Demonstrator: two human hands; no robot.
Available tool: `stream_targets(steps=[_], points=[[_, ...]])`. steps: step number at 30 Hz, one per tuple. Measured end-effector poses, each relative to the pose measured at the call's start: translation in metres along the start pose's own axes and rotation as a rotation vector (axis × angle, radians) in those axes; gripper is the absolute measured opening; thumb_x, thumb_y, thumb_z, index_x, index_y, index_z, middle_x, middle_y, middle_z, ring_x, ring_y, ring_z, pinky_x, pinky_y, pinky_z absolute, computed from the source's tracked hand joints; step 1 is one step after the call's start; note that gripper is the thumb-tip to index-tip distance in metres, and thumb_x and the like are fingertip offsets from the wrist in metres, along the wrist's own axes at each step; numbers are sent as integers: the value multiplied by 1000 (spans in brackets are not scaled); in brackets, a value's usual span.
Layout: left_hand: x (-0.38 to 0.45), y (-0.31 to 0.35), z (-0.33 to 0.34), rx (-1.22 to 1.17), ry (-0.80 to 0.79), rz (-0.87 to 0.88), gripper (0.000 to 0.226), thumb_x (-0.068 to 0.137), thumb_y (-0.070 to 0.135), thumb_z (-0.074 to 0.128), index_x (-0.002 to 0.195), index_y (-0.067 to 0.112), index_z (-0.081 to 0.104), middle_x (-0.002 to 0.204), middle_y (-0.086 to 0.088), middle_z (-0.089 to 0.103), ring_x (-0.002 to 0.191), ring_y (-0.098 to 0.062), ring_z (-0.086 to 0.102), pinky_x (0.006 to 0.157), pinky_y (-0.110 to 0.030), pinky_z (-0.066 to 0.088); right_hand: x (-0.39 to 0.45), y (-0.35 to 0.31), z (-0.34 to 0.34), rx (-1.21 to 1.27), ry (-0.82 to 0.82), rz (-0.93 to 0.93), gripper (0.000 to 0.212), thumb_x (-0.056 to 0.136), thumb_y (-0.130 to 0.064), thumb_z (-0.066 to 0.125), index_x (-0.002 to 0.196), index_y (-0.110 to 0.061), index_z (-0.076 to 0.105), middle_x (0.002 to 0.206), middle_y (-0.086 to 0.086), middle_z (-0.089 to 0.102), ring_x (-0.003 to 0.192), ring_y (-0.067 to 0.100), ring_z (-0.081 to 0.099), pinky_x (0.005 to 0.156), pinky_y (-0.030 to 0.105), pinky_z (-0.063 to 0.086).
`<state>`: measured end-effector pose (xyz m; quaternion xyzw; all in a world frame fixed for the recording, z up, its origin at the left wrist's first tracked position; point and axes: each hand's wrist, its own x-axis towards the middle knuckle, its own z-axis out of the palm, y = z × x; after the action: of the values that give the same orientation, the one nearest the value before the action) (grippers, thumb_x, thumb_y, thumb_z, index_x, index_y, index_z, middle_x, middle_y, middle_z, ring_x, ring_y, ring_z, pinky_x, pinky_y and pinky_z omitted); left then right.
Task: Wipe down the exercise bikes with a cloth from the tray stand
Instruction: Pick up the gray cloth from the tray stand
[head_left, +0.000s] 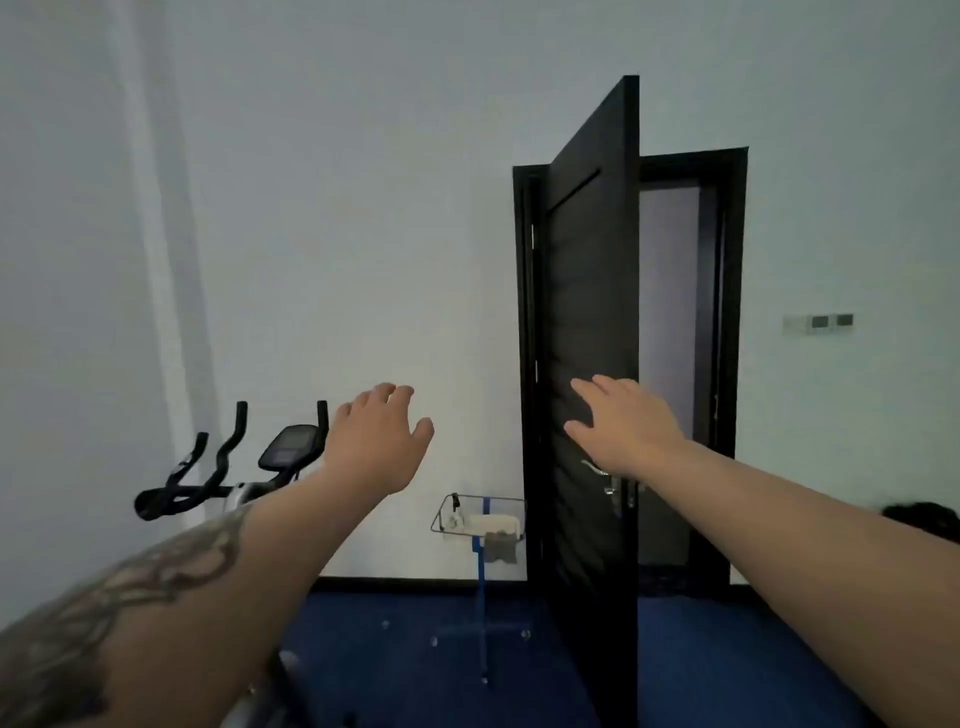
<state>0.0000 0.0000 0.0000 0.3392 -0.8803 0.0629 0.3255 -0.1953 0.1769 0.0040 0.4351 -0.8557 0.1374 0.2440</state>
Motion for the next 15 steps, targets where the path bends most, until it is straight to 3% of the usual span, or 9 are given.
stream_targets(steps=[15], points=[[135, 16, 164, 34, -55, -16, 52, 95, 41, 35, 141, 17, 36, 148, -3, 38, 134, -24, 35, 109, -37, 25, 144, 61, 137, 16, -85, -17, 58, 96, -43, 36, 149, -22, 22, 153, 3, 29, 138, 26, 28, 110, 42, 25]])
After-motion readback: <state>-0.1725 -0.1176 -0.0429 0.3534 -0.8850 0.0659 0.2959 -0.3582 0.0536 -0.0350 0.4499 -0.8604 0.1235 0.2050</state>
